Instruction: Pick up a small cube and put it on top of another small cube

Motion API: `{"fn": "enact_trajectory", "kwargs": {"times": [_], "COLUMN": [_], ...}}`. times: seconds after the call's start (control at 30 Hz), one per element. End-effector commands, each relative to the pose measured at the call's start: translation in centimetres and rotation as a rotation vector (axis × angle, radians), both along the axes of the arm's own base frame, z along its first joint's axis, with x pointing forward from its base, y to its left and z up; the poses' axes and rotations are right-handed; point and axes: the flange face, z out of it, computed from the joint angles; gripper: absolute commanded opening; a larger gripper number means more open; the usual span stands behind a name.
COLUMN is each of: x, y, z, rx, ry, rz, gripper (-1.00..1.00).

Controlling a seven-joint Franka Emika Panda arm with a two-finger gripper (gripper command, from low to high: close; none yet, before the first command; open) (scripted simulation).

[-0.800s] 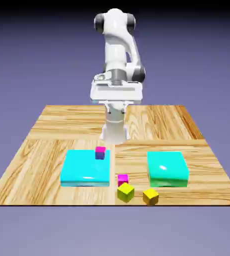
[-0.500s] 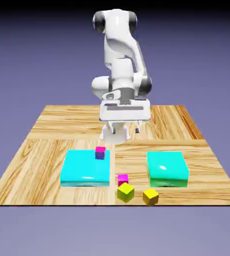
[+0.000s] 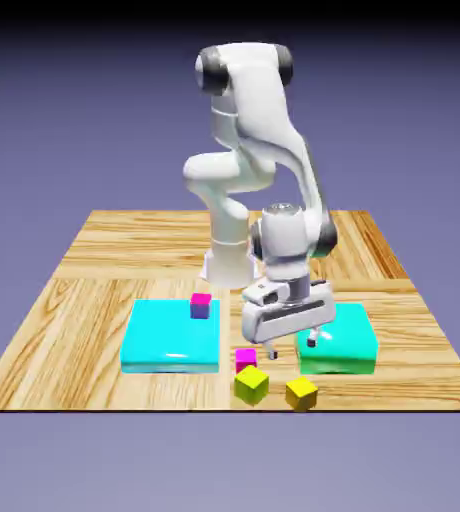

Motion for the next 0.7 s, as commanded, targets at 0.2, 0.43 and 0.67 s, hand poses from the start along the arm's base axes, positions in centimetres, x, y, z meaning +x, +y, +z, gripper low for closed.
{"fn": "enact_trajectory", "kwargs": {"times": [0.2,0.43,0.67], "x": [0.8,0.4,-2.1], "y": [0.8,0.5,-8.0], "z": [-7.0,-2.8,3.7], "rx": [-0.002,-0.002,-0.003], "ry": [0.015,0.015,0.014], "rz": [0.012,0.012,-0.217], "gripper": [0.00,-1.00,-1.00]}}
